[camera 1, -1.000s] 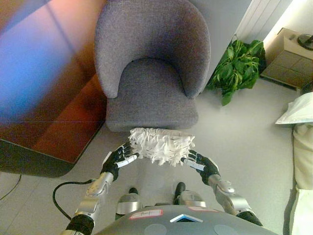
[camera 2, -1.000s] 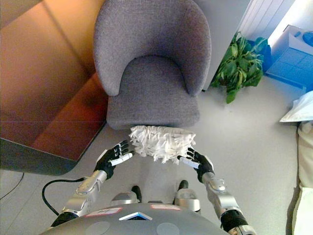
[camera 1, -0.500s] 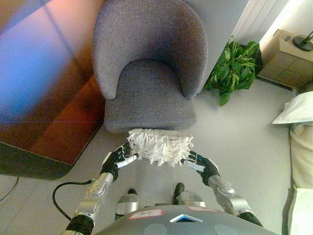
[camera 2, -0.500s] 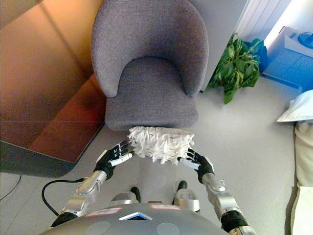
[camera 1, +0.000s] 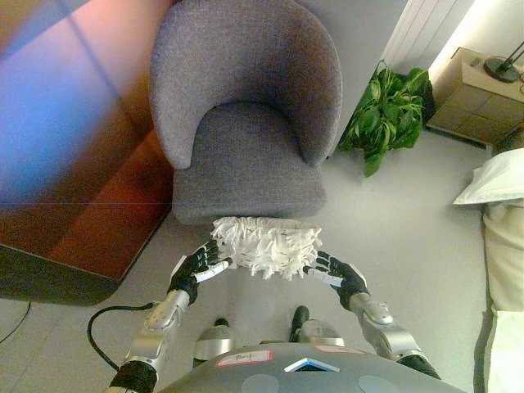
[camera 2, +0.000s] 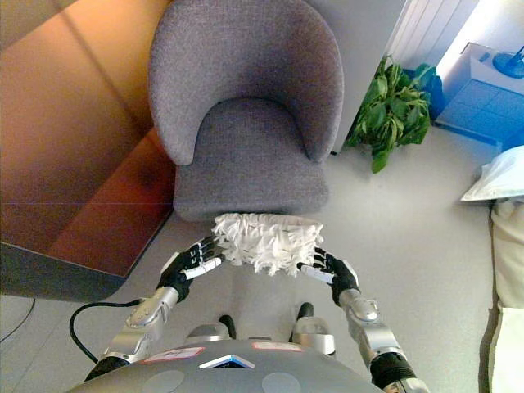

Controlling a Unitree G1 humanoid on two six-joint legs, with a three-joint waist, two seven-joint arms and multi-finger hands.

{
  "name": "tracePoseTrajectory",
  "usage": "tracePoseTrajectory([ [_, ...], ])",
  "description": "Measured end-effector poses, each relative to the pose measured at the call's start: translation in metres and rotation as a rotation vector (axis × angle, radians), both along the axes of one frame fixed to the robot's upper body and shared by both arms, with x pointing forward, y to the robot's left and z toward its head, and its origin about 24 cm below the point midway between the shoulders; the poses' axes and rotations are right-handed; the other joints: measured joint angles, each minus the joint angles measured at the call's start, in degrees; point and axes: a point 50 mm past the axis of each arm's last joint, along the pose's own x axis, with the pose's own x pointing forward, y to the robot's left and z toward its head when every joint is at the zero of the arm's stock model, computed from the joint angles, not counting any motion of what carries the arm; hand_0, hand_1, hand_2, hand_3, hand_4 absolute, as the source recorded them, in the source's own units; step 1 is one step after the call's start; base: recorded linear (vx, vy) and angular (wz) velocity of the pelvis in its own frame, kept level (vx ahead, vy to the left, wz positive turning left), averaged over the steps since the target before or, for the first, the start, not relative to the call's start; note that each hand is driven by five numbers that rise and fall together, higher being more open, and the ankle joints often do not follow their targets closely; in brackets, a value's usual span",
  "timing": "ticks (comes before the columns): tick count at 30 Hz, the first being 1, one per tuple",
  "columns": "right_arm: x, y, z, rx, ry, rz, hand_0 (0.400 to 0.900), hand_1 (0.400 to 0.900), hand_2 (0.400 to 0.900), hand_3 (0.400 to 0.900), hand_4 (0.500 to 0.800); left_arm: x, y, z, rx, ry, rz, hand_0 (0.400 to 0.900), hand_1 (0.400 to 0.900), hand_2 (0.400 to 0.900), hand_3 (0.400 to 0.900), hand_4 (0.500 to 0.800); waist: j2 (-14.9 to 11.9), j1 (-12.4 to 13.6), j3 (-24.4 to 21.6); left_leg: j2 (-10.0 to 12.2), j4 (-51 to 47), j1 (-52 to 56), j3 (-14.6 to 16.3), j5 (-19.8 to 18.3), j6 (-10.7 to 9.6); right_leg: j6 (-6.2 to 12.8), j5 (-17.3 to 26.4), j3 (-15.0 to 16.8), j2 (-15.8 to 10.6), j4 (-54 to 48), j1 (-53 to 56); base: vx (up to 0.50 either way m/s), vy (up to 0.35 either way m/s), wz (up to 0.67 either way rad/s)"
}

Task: Pick up the pillow and put it on the sofa.

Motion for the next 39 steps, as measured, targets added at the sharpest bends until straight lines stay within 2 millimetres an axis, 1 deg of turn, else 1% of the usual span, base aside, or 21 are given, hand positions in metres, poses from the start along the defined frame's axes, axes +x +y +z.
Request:
tracePoseTrajectory([
  [4, 0.004, 0.001, 0.002, 0.004, -0.011, 0.024, 0.9, 0.9, 0.9, 0.9, 0.8, 0.001, 0.002, 0.002, 0.008, -0.014, 0.013, 0.9, 0.9, 0.9, 0.9, 0.8, -1.16, 0.58, 1.13, 1.34, 12.73, -5.95, -1.87, -2.72, -0.44, -1.16, -0.48, 1.0, -0.15, 0.09, -0.84, -0.02, -0.106, -0.17],
  [6, 0.007, 0.001, 0.004, 0.005, -0.023, 0.035, 0.9, 0.9, 0.9, 0.9, 0.8, 0.0, 0.003, 0.001, 0.007, -0.013, 0.015, 0.9, 0.9, 0.9, 0.9, 0.8, -2.26, 1.92, 2.16, 1.56, 23.53, -11.08, -4.24, -1.42, -1.52, -1.48, -0.29, 1.9, -1.29, 0.01, -1.12, 0.11, 0.0, -0.05],
  [9, 0.009, -0.007, 0.006, -0.02, -0.03, 0.039, 0.9, 0.9, 0.9, 0.9, 0.8, 0.001, -0.001, 0.001, -0.039, -0.019, 0.042, 0.9, 0.9, 0.9, 0.9, 0.8, -2.4, 1.49, 3.72, 1.49, 27.53, -13.56, -5.51, 1.83, -1.98, -1.42, -0.39, 2.15, -2.31, -0.08, -1.33, 0.21, 0.126, 0.0],
  [10, 0.009, -0.011, 0.007, -0.034, -0.031, 0.043, 0.9, 0.9, 0.9, 0.9, 0.8, 0.001, -0.004, 0.0, -0.052, -0.018, 0.038, 0.9, 0.9, 0.9, 0.9, 0.8, -1.73, 1.56, 4.05, 1.43, 24.64, -12.68, -4.57, 1.96, -1.7, -1.21, -0.48, 2.04, -2.19, -0.06, -1.86, 0.28, 0.2, -0.08],
  [11, 0.009, -0.018, 0.008, -0.054, -0.036, 0.048, 0.9, 0.9, 0.9, 0.9, 0.8, -0.002, -0.01, -0.002, -0.078, -0.012, 0.043, 0.9, 0.9, 0.9, 0.9, 0.8, 1.3, 1.71, 3.7, 3.53, 19.86, -12.0, -3.92, 0.8, -0.81, -1.29, -0.8, 1.75, -0.11, 2.66, -2.44, 0.34, 0.219, -0.16],
  [12, 0.008, -0.031, 0.013, -0.095, -0.048, 0.057, 0.9, 0.9, 0.9, 0.9, 0.8, 0.001, -0.019, 0.001, -0.111, -0.043, 0.032, 0.9, 0.9, 0.9, 0.9, 0.8, 6.88, 1.64, 3.77, 8.4, 12.35, -11.79, -5.06, -1.9, -4.87, -3.41, -9.07, 1.67, 4.13, 18.65, -7.74, 0.33, 0.178, -0.25],
  [13, 0.01, -0.024, 0.01, -0.077, -0.039, 0.05, 0.9, 0.9, 0.9, 0.9, 0.8, 0.009, -0.012, 0.008, -0.088, -0.085, 0.024, 0.9, 0.9, 0.9, 0.9, 0.8, 3.45, 2.88, 5.84, 6.62, 12.06, -10.61, -3.82, -2.26, -4.57, -4.6, -16.3, 3.41, 1.74, 25.12, -9.22, 0.33, 0.159, -0.29],
  [14, 0.007, -0.022, 0.008, -0.067, -0.029, 0.048, 0.9, 0.9, 0.9, 0.9, 0.8, 0.013, -0.011, 0.009, -0.082, -0.092, 0.026, 0.9, 0.9, 0.9, 0.9, 0.8, 2.87, 2.5, 7.07, 6.73, 12.53, -10.08, -4.5, -1.44, -4.67, -4.61, -16.23, 3.44, 1.84, 24.37, -8.23, 0.32, 0.15, -0.28],
  [15, 0.004, -0.021, 0.006, -0.06, -0.019, 0.05, 0.9, 0.9, 0.9, 0.9, 0.8, 0.008, -0.01, 0.007, -0.082, -0.077, 0.03, 0.9, 0.9, 0.9, 0.9, 0.8, 2.92, 2.96, 7.08, 7.15, 13.89, -10.53, -4.18, -0.52, -4.58, -4.99, -14.97, 4.86, 3.42, 21.37, -6.79, 0.3, 0.161, -0.33],
  [17, 0.002, -0.02, 0.005, -0.058, -0.015, 0.048, 0.9, 0.9, 0.9, 0.9, 0.8, 0.002, -0.01, 0.003, -0.083, -0.057, 0.037, 0.9, 0.9, 0.9, 0.9, 0.8, 1.48, 3.36, 8.14, 6.73, 17.23, -12.46, -3.74, -0.46, -4.79, -5.39, -12.56, 7.07, 3.72, 16.17, -3.88, 0.34, 0.166, -0.25],
  [20, 0.006, -0.024, 0.009, -0.069, -0.044, 0.041, 0.9, 0.9, 0.9, 0.9, 0.8, -0.001, -0.012, 0.0, -0.088, -0.038, 0.045, 0.9, 0.9, 0.9, 0.9, 0.8, 1.59, 3.11, 8.23, 5.6, 8.36, -11.64, -0.32, 0.42, -4.18, -4.07, -10.39, 7.22, 2.84, 11.01, -1.23, 0.31, 0.136, -0.09],
  [21, 0.006, -0.026, 0.009, -0.072, -0.046, 0.037, 0.9, 0.9, 0.9, 0.9, 0.8, -0.001, -0.013, -0.001, -0.09, -0.038, 0.046, 0.9, 0.9, 0.9, 0.9, 0.8, 2.32, 3.17, 8.33, 5.63, 5.94, -10.5, 0.05, 1.9, -3.15, -3.5, -10.08, 7.11, 3.0, 10.4, -0.52, 0.29, 0.162, -0.13],
  [22, 0.006, -0.025, 0.009, -0.068, -0.047, 0.037, 0.9, 0.9, 0.9, 0.9, 0.8, 0.0, -0.012, 0.0, -0.087, -0.04, 0.049, 0.9, 0.9, 0.9, 0.9, 0.8, 2.39, 3.41, 8.69, 5.26, 5.51, -9.06, 1.0, 4.87, -0.83, -2.79, -10.12, 7.2, 2.75, 9.12, 0.62, 0.39, 0.229, -0.11],
  [24, 0.007, -0.016, 0.008, -0.042, -0.056, 0.055, 0.9, 0.9, 0.9, 0.9, 0.8, 0.002, -0.002, 0.002, -0.061, -0.047, 0.058, 0.9, 0.9, 0.9, 0.9, 0.8, 0.99, 4.65, 8.26, 3.59, 4.81, -7.48, 3.55, 3.08, 0.45, -2.68, -9.96, 4.88, 0.45, 6.79, 2.41, 0.35, 0.221, 0.02],
  [25, 0.006, -0.011, 0.008, -0.026, -0.057, 0.057, 0.9, 0.9, 0.9, 0.9, 0.8, 0.003, 0.003, 0.004, -0.048, -0.055, 0.061, 0.9, 0.9, 0.9, 0.9, 0.8, 0.58, 4.97, 8.14, 2.99, 4.43, -6.82, 4.49, 2.95, 1.09, -2.93, -9.96, 2.49, -0.71, 8.53, 2.75, 0.26, 0.188, 0.09],
  [27, 0.01, -0.001, 0.01, -0.001, -0.081, 0.072, 0.9, 0.9, 0.9, 0.9, 0.8, 0.008, 0.013, 0.009, -0.015, -0.071, 0.056, 0.9, 0.9, 0.9, 0.9, 0.8, 0.11, 4.65, 7.89, 1.73, 4.51, -6.15, 5.35, 2.41, 1.06, -1.43, -9.57, -1.01, -1.95, 11.28, 2.45, 0.28, 0.205, 0.14],
  [31, 0.018, 0.01, 0.014, 0.02, -0.112, 0.061, 0.9, 0.9, 0.9, 0.9, 0.8, 0.027, 0.016, 0.02, -0.005, -0.13, 0.036, 0.9, 0.9, 0.9, 0.9, 0.8, -0.07, 4.57, 7.76, 1.02, 4.33, -5.7, 5.08, 0.99, 1.52, 0.19, -8.66, -0.55, -2.63, 15.05, 1.19, 0.24, 0.237, 0.08],
  [34, 0.027, 0.008, 0.018, -0.012, -0.142, 0.043, 0.9, 0.9, 0.9, 0.9, 0.8, 0.034, 0.013, 0.023, -0.017, -0.143, 0.018, 0.9, 0.9, 0.9, 0.9, 0.8, -0.14, 4.43, 7.82, 0.06, 5.48, -6.04, 3.21, -1.26, 3.31, 1.71, -8.3, 1.15, -5.35, 28.16, -5.8, 0.2, 0.188, 0.01],
  [36, 0.027, 0.007, 0.019, -0.038, -0.15, 0.042, 0.9, 0.9, 0.9, 0.9, 0.8, 0.03, 0.015, 0.02, -0.011, -0.123, 0.022, 0.9, 0.9, 0.9, 0.9, 0.8, -0.4, 4.11, 7.55, -0.77, 4.37, -3.81, 3.47, -1.52, 4.05, 4.62, -5.84, 1.91, -7.96, 36.11, -8.91, 0.17, -0.017, 0.09],
  [38, 0.024, 0.008, 0.018, -0.052, -0.143, 0.046, 0.9, 0.9, 0.9, 0.9, 0.8, 0.026, 0.022, 0.02, 0.012, -0.105, 0.025, 0.9, 0.9, 0.9, 0.9, 0.8, -0.49, 3.94, 7.16, -1.02, 3.68, -3.02, 3.47, -1.69, 4.76, 4.63, -4.92, 1.74, -9.46, 39.13, -10.63, 0.16, -0.144, 0.23],
  [39, 0.025, 0.008, 0.019, -0.072, -0.148, 0.063, 0.9, 0.9, 0.9, 0.9, 0.8, 0.025, 0.026, 0.021, 0.023, -0.1, 0.028, 0.9, 0.9, 0.9, 0.9, 0.8, -0.58, 3.84, 7.06, -0.85, 3.94, -3.2, 3.14, -1.86, 5.08, 4.17, -5.2, 0.23, -9.54, 39.03, -10.78, 0.1, -0.189, 0.31],
])
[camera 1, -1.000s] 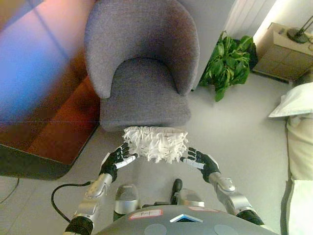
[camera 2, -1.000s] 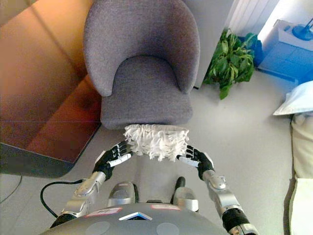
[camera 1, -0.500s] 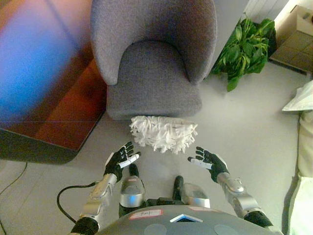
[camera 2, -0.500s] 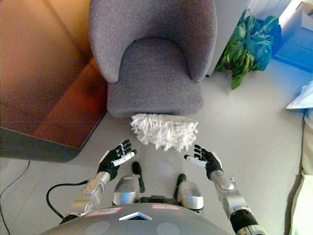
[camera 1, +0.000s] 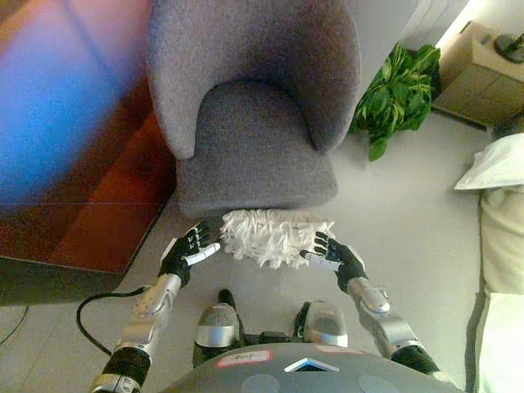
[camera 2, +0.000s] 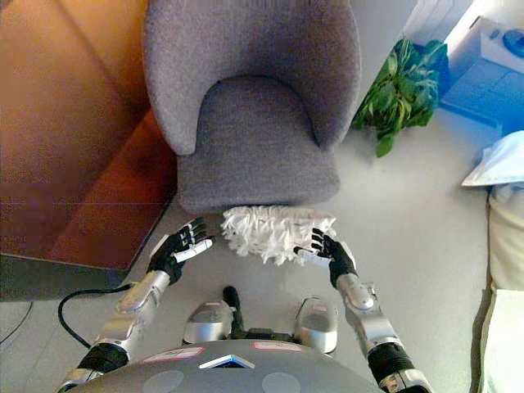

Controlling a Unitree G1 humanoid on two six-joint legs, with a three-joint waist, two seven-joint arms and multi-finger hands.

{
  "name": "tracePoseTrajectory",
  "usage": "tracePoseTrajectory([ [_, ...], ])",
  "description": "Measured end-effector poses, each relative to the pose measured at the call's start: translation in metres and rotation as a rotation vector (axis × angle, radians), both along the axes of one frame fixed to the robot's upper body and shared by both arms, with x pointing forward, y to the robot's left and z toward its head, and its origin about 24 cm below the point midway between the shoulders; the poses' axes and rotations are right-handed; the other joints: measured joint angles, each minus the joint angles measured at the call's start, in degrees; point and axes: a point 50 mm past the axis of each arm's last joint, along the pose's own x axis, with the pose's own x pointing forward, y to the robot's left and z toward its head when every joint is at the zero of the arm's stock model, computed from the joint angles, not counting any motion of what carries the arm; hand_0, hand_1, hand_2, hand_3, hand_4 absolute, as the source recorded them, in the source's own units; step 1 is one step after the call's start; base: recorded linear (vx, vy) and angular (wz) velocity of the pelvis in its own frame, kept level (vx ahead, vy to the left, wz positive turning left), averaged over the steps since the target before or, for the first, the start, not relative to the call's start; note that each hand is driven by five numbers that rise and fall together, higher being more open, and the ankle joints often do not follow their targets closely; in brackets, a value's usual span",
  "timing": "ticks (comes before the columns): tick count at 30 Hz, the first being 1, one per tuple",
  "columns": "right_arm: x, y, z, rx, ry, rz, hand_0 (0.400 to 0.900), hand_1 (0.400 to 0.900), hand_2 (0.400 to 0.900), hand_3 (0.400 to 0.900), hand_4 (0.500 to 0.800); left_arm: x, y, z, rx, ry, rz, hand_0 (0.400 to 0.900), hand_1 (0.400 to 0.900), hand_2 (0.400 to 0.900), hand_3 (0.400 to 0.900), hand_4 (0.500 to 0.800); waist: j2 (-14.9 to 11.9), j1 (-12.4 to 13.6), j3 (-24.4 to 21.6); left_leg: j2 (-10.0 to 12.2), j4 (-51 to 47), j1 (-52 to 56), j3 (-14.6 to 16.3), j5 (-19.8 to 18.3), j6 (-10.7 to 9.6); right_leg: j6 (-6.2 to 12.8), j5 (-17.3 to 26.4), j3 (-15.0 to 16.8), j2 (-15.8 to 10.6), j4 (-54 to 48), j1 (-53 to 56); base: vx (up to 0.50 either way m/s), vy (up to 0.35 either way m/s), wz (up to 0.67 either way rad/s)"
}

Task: Pick up the pillow and put it on the sofa.

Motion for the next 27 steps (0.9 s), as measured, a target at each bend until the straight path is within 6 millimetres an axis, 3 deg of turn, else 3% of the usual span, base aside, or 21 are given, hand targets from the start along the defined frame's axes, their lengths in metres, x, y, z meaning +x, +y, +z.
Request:
tracePoseTrajectory([
  [4, -0.002, -0.006, 0.001, -0.123, -0.025, 0.058, 0.9, 0.9, 0.9, 0.9, 0.8, -0.005, 0.003, -0.004, 0.003, 0.043, 0.008, 0.9, 0.9, 0.9, 0.9, 0.8, 1.28, -1.45, 0.08, 0.85, 0.24, -0.24, -2.16, -0.47, -0.08, 0.21, 0.15, -4.1, -2.75, -8.15, 0.34, 0.19, -0.316, 0.42],
  [7, -0.009, -0.012, -0.001, -0.221, -0.019, 0.087, 0.9, 0.9, 0.9, 0.9, 0.8, -0.012, -0.002, -0.009, -0.013, 0.068, 0.012, 0.9, 0.9, 0.9, 0.9, 0.8, 1.42, -2.63, -0.55, 0.42, -0.41, 0.88, -4.04, -0.22, -1.68, 4.68, 3.47, -2.8, -7.14, -24.97, 2.64, 0.18, -0.33, 0.33],
  [9, -0.011, -0.011, -0.001, -0.266, -0.02, 0.131, 0.9, 0.9, 0.9, 0.9, 0.8, -0.015, -0.002, -0.01, -0.009, 0.076, 0.016, 0.9, 0.9, 0.9, 0.9, 0.8, 0.78, -2.43, -0.89, 0.9, -0.38, 0.95, -5.51, 0.41, -3.57, 4.09, 6.72, -2.9, -8.82, -26.9, 2.57, 0.15, -0.232, 0.29],
  [11, -0.013, -0.004, -0.004, -0.291, -0.015, 0.18, 0.9, 0.9, 0.9, 0.9, 0.8, -0.017, 0.006, -0.008, 0.021, 0.082, 0.019, 0.9, 0.9, 0.9, 0.9, 0.8, -1.71, -2.12, -2.32, 1.4, -0.45, 0.39, -7.1, 0.47, -6.4, 1.4, 8.81, -3.45, -7.73, -28.86, 4.27, 0.16, -0.222, 0.3],
  [12, -0.015, 0.003, -0.005, -0.293, -0.016, 0.202, 0.9, 0.9, 0.9, 0.9, 0.8, -0.022, 0.017, -0.006, 0.058, 0.095, 0.017, 0.9, 0.9, 0.9, 0.9, 0.8, -4.7, -1.96, -3.63, 1.32, -0.16, -0.25, -7.2, 0.22, -8.4, 1.01, 8.33, -3.24, -6.83, -29.09, 5.28, 0.1, -0.221, 0.35],
  [13, -0.011, -0.004, -0.004, -0.336, -0.017, 0.215, 0.9, 0.9, 0.9, 0.9, 0.8, -0.027, 0.014, -0.013, 0.045, 0.123, 0.044, 0.9, 0.9, 0.9, 0.9, 0.8, -3.23, -1.3, -3.84, 4.0, 0.6, -0.36, -6.99, 0.09, -9.55, 1.66, 5.71, -4.81, -5.37, -30.57, 6.85, 0.11, -0.2, 0.31],
  [14, -0.006, -0.012, -0.001, -0.379, -0.033, 0.208, 0.9, 0.9, 0.9, 0.9, 0.8, -0.032, 0.009, -0.016, 0.026, 0.138, 0.046, 0.9, 0.9, 0.9, 0.9, 0.8, -1.62, -1.28, -4.24, 7.24, 2.09, -1.32, -6.62, -0.08, -11.03, 1.84, 5.82, -6.15, -2.53, -31.17, 7.24, 0.11, -0.176, 0.22],
  [15, -0.001, -0.024, 0.004, -0.441, -0.052, 0.205, 0.9, 0.9, 0.9, 0.9, 0.8, -0.035, 0.0, -0.019, -0.003, 0.142, 0.049, 0.9, 0.9, 0.9, 0.9, 0.8, 0.01, -0.86, -4.19, 9.64, 2.71, -1.77, -6.51, 0.09, -10.76, 0.68, 5.51, -6.64, 0.16, -31.74, 7.87, 0.15, -0.152, 0.16],
  [17, 0.003, -0.045, 0.013, -0.56, -0.067, 0.226, 0.9, 0.9, 0.9, 0.9, 0.8, -0.043, -0.012, -0.023, -0.051, 0.152, 0.043, 0.9, 0.9, 0.9, 0.9, 0.8, 1.09, -0.95, -4.36, 11.59, 2.44, -1.47, -6.01, 0.87, -10.14, 0.25, 5.15, -6.33, 2.47, -32.24, 8.58, 0.11, -0.106, 0.15],
  [21, 0.012, -0.071, 0.029, -0.749, -0.118, 0.247, 0.9, 0.9, 0.9, 0.9, 0.8, -0.042, -0.019, -0.019, -0.081, 0.128, 0.015, 0.9, 0.9, 0.9, 0.9, 0.8, 0.55, -0.89, -3.43, 11.75, 2.59, -1.95, -5.34, 1.51, -11.93, 0.38, 5.0, -6.6, 2.94, -33.14, 9.12, 0.03, -0.047, 0.21],
  [23, 0.014, -0.07, 0.032, -0.817, -0.145, 0.279, 0.9, 0.9, 0.9, 0.9, 0.8, -0.037, -0.016, -0.016, -0.072, 0.115, -0.003, 0.9, 0.9, 0.9, 0.9, 0.8, -0.08, -0.81, -2.69, 11.08, 2.96, -3.68, -5.89, 1.41, -13.3, 0.91, 5.14, -6.65, 2.2, -33.57, 8.93, -0.02, -0.027, 0.21],
  [27, 0.032, -0.06, 0.044, -0.915, -0.258, 0.331, 0.9, 0.9, 0.9, 0.9, 0.8, -0.02, -0.007, -0.006, -0.043, 0.07, -0.019, 0.9, 0.9, 0.9, 0.9, 0.8, 0.47, -0.69, -0.38, 9.81, 5.18, -7.85, -7.6, 1.22, -12.75, 1.39, 5.5, -6.46, 0.79, -33.22, 6.32, -0.11, -0.038, 0.18],
])
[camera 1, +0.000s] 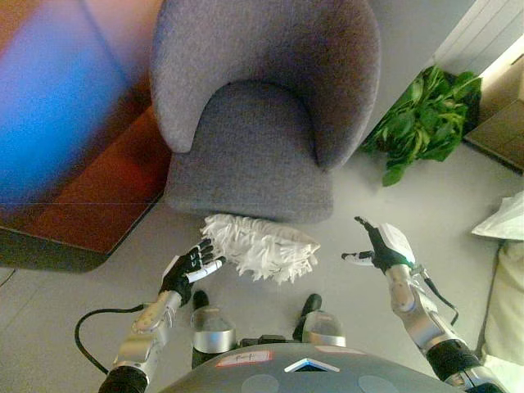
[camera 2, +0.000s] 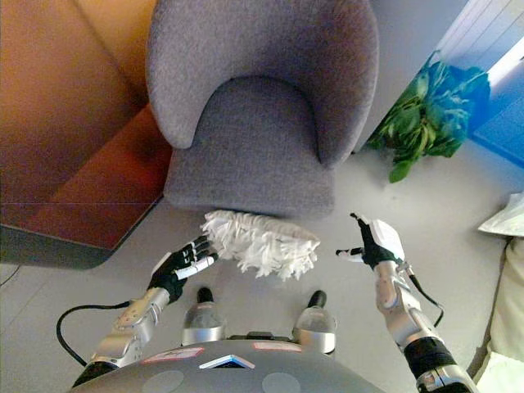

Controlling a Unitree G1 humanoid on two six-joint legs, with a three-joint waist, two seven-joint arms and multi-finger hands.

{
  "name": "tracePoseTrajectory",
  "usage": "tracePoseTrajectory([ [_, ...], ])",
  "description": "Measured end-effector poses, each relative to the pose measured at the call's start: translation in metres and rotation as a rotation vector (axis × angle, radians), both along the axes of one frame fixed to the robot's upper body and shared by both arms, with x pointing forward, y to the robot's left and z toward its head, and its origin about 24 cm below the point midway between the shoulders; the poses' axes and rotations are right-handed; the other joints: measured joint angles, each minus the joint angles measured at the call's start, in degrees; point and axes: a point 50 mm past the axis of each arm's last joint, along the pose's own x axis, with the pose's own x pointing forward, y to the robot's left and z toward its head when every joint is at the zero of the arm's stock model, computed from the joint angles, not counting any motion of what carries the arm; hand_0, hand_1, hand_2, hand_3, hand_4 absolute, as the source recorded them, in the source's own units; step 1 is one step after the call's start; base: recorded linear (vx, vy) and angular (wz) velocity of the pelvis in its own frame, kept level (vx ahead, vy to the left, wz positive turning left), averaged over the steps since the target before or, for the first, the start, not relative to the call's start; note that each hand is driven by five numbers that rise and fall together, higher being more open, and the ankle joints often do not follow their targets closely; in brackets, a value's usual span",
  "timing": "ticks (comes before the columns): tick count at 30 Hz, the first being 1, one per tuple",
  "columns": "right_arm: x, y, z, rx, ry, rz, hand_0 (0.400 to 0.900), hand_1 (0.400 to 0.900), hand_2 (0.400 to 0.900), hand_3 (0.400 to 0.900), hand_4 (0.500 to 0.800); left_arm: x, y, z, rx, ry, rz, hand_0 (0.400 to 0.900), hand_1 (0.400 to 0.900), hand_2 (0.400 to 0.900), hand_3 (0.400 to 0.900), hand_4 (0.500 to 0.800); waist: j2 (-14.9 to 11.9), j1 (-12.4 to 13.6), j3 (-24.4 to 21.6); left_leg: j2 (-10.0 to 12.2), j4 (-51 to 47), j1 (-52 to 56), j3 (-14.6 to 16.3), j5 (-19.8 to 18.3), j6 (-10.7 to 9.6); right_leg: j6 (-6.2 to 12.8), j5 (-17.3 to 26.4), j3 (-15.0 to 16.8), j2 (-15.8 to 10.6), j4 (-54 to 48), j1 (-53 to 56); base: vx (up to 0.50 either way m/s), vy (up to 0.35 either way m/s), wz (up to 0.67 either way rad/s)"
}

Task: Pick up the pillow and put it on the sofa.

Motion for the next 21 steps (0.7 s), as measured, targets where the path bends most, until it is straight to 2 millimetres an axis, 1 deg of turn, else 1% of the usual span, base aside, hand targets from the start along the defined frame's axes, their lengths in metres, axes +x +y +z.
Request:
tracePoseTrajectory([
  [2, 0.016, 0.003, 0.012, -0.042, -0.07, 0.04, 0.9, 0.9, 0.9, 0.9, 0.8, 0.011, 0.001, 0.006, -0.007, -0.037, 0.003, 0.9, 0.9, 0.9, 0.9, 0.8, 1.16, 0.0, 1.73, 0.02, 2.14, -3.88, -1.29, -0.15, 0.27, -0.02, 0.02, 0.12, -0.32, 1.47, -2.85, -0.17, -0.068, 0.17],
  [4, 0.034, 0.004, 0.025, -0.056, -0.135, 0.055, 0.9, 0.9, 0.9, 0.9, 0.8, 0.026, 0.0, 0.014, -0.007, -0.091, 0.004, 0.9, 0.9, 0.9, 0.9, 0.8, 2.11, 0.03, 4.64, 0.27, 4.61, -7.97, -2.89, -0.26, 0.57, -0.36, -0.15, 0.32, -0.53, 3.61, -6.05, -0.17, -0.051, 0.19],
  [6, 0.052, 0.007, 0.041, -0.073, -0.204, 0.082, 0.9, 0.9, 0.9, 0.9, 0.8, 0.042, 0.001, 0.026, -0.006, -0.162, 0.007, 0.9, 0.9, 0.9, 0.9, 0.8, 1.93, 0.07, 8.67, 0.47, 7.44, -11.81, -4.18, -0.52, 0.94, -0.92, -0.67, 0.44, -1.39, 6.54, -9.27, -0.15, -0.011, 0.16],
  [8, 0.063, 0.01, 0.052, -0.078, -0.251, 0.098, 0.9, 0.9, 0.9, 0.9, 0.8, 0.054, 0.002, 0.036, -0.001, -0.214, 0.011, 0.9, 0.9, 0.9, 0.9, 0.8, 1.37, -0.01, 11.41, 0.41, 10.71, -15.31, -5.49, -1.32, 1.49, -0.95, -1.8, 1.01, -2.34, 9.85, -12.08, -0.13, 0.01, 0.11],
  [9, 0.069, 0.011, 0.057, -0.066, -0.275, 0.099, 0.9, 0.9, 0.9, 0.9, 0.8, 0.062, 0.003, 0.044, 0.004, -0.249, 0.013, 0.9, 0.9, 0.9, 0.9, 0.8, 0.84, 0.13, 12.99, 0.42, 13.23, -17.57, -5.93, -2.1, 1.72, -0.95, -2.58, 1.95, -2.93, 12.2, -14.22, -0.13, 0.028, 0.09],
  [10, 0.073, 0.013, 0.061, -0.058, -0.292, 0.099, 0.9, 0.9, 0.9, 0.9, 0.8, 0.068, 0.004, 0.049, -0.002, -0.278, 0.02, 0.9, 0.9, 0.9, 0.9, 0.8, 0.38, 0.24, 14.15, 0.3, 15.58, -19.84, -6.46, -2.93, 2.1, -1.11, -3.38, 2.53, -3.59, 14.54, -16.25, -0.12, 0.035, 0.07],
  [13, 0.076, 0.013, 0.065, -0.05, -0.314, 0.092, 0.9, 0.9, 0.9, 0.9, 0.8, 0.078, 0.003, 0.059, -0.018, -0.329, 0.044, 0.9, 0.9, 0.9, 0.9, 0.8, 0.16, 0.45, 15.03, -0.3, 22.04, -26.09, -7.71, -4.89, 3.06, -0.98, -4.84, 3.81, -5.41, 19.98, -21.65, -0.13, 0.055, 0.05],
  [14, 0.077, 0.013, 0.067, -0.051, -0.32, 0.095, 0.9, 0.9, 0.9, 0.9, 0.8, 0.08, 0.004, 0.062, -0.023, -0.346, 0.058, 0.9, 0.9, 0.9, 0.9, 0.8, 0.24, 0.41, 15.08, -0.51, 24.57, -28.35, -8.01, -6.03, 3.66, -0.83, -5.62, 4.68, -6.22, 22.54, -23.94, -0.12, 0.066, 0.02],
  [18, 0.083, 0.007, 0.076, -0.072, -0.36, 0.086, 0.9, 0.9, 0.9, 0.9, 0.8, 0.084, 0.002, 0.069, -0.035, -0.397, 0.079, 0.9, 0.9, 0.9, 0.9, 0.8, 1.12, 1.33, 15.9, -0.8, 32.63, -35.27, -8.26, -8.91, 4.85, -0.62, -7.18, 7.64, -8.26, 29.7, -31.25, -0.1, 0.061, 0.06],
  [21, 0.089, 0.006, 0.083, -0.078, -0.39, 0.082, 0.9, 0.9, 0.9, 0.9, 0.8, 0.086, 0.002, 0.075, -0.042, -0.428, 0.082, 0.9, 0.9, 0.9, 0.9, 0.8, 1.24, 1.34, 15.98, -1.01, 36.66, -39.96, -8.72, -9.51, 5.38, -0.51, -8.2, 8.74, -9.42, 34.05, -35.97, -0.11, 0.073, 0.1],
])
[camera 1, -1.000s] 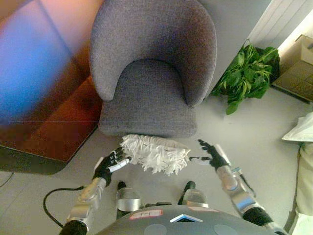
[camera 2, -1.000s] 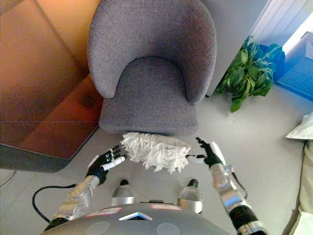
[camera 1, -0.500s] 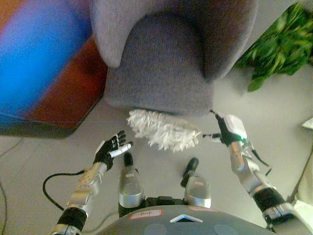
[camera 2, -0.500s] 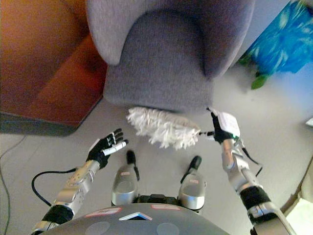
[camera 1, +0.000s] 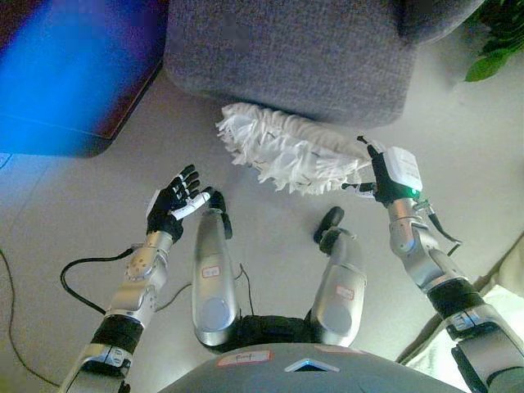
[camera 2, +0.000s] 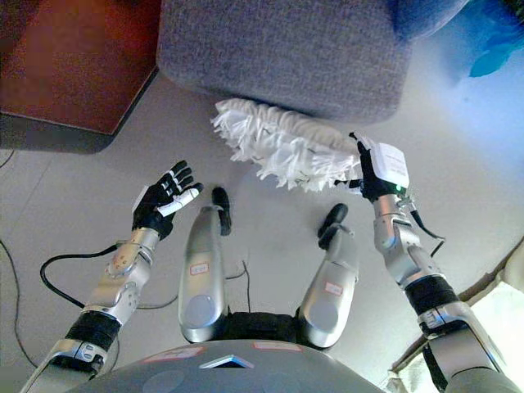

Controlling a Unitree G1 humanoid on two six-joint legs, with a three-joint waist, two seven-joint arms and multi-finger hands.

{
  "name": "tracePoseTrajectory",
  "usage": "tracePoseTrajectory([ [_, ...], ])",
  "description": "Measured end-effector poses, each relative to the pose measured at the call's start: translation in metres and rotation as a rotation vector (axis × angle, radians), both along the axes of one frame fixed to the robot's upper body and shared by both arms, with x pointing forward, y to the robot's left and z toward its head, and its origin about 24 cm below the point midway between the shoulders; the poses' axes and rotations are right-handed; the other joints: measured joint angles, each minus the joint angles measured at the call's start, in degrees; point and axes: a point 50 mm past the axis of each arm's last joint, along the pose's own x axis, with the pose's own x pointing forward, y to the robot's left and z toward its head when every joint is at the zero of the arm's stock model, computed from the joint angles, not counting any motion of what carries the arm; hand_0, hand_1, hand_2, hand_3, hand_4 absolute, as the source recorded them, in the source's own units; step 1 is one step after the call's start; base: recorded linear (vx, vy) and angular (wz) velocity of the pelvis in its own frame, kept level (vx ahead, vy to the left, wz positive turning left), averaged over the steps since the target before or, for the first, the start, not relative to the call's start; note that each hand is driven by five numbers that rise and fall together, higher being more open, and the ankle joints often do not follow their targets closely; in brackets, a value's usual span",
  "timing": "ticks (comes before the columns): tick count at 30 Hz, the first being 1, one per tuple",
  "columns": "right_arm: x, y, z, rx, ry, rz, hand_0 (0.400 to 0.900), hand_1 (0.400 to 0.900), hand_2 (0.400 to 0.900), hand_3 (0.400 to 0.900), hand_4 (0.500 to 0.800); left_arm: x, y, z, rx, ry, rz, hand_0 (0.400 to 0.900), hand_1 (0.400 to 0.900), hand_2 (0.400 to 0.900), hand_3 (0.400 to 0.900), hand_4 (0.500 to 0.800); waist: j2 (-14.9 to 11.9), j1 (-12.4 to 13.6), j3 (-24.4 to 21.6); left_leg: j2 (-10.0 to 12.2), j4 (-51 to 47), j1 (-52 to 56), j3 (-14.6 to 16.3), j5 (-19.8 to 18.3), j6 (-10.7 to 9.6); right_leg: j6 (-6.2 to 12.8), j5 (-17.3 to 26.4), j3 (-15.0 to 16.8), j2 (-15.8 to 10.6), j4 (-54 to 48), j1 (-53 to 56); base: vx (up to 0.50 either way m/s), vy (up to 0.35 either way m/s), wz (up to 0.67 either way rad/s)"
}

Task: Pick up the pillow and put it on the sofa.

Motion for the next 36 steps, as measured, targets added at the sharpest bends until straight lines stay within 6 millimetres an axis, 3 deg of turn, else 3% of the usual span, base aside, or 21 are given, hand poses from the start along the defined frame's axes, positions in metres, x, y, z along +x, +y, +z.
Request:
tracePoseTrajectory([
  [12, 0.041, -0.013, 0.054, -0.096, -0.162, -0.054, 0.9, 0.9, 0.9, 0.9, 0.8, 0.009, -0.006, 0.03, -0.009, -0.147, -0.042, 0.9, 0.9, 0.9, 0.9, 0.8, 1.96, 0.18, 0.7, 0.33, 15.78, -16.45, -0.12, -2.99, 1.92, -0.08, -4.66, 4.63, -5.16, 17.85, -17.07, -0.04, 0.074, 0.12],
  [21, 0.062, -0.026, 0.064, -0.176, -0.107, -0.154, 0.9, 0.9, 0.9, 0.9, 0.8, 0.012, -0.006, 0.045, -0.024, -0.211, -0.043, 0.9, 0.9, 0.9, 0.9, 0.8, 2.89, 1.18, 0.72, 0.27, 27.0, -25.06, -2.26, -6.72, 1.52, -0.07, -10.75, 9.52, -7.77, 31.81, -27.06, 0.0, 0.049, 0.13],
  [28, 0.082, -0.03, 0.079, -0.238, -0.01, -0.197, 0.9, 0.9, 0.9, 0.9, 0.8, 0.019, -0.014, 0.056, -0.04, -0.256, -0.079, 0.9, 0.9, 0.9, 0.9, 0.8, 3.27, 3.49, 0.71, 0.31, 31.18, -28.15, -4.65, -7.87, 0.43, -0.69, -14.24, 10.14, -8.04, 37.96, -30.0, 0.01, 0.02, 0.08],
  [36, 0.09, -0.04, 0.082, -0.236, 0.12, -0.263, 0.9, 0.9, 0.9, 0.9, 0.8, 0.018, -0.022, 0.054, -0.046, -0.248, -0.109, 0.9, 0.9, 0.9, 0.9, 0.8, 3.36, 6.09, 0.7, -0.05, 32.18, -29.48, -5.78, -8.09, 0.05, -0.94, -15.55, 9.9, -8.53, 39.96, -30.89, 0.0, -0.005, 0.06],
])
